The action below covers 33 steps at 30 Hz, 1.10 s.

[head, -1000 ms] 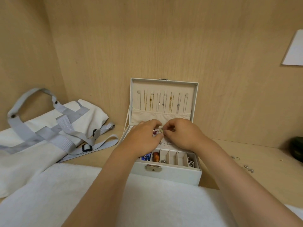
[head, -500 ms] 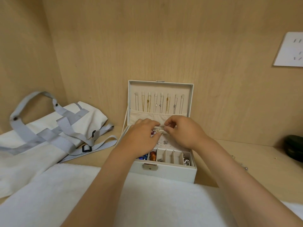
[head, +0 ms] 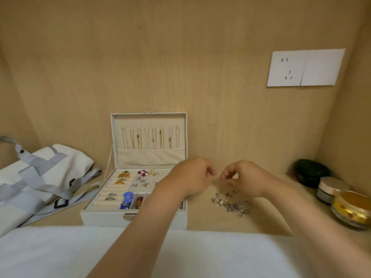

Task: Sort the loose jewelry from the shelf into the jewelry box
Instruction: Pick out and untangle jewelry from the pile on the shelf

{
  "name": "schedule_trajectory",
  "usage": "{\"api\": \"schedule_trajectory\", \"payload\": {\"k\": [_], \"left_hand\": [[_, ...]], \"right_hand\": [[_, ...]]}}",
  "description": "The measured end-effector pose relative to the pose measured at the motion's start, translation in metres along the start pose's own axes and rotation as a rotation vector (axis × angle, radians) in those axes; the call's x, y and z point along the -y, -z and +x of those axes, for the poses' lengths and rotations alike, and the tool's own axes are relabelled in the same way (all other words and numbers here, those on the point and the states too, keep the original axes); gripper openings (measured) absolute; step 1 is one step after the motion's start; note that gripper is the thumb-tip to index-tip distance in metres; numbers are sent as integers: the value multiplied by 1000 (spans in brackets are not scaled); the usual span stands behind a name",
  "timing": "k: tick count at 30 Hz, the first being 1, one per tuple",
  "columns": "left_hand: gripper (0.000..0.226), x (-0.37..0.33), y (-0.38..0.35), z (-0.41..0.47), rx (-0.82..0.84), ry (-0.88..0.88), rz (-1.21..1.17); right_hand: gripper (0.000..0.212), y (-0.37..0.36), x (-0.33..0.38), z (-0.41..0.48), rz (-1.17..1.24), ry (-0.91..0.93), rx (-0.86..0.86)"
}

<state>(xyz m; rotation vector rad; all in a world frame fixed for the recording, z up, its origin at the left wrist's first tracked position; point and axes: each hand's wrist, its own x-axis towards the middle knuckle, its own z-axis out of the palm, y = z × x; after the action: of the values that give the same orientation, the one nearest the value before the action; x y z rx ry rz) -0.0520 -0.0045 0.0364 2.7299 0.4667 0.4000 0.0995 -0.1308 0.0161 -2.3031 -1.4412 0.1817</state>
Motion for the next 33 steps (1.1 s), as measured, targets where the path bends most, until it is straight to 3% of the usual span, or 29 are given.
{"api": "schedule_trajectory", "payload": {"k": [4,15,24,33], "left_hand": [[11,-9,-23,15,189,96,109],[13,10,-42,20,238,104,204],[9,11,-48,21,202,60,204],[12,12,-31,19,72,41,118]], "right_hand": [[17,-8,-15,1,70,-14,16],[24,-30,-14,18,75,60,136],[7,-29,-21,18,171,64,85],[11,-22,-13,17,440,-8,-21]]}}
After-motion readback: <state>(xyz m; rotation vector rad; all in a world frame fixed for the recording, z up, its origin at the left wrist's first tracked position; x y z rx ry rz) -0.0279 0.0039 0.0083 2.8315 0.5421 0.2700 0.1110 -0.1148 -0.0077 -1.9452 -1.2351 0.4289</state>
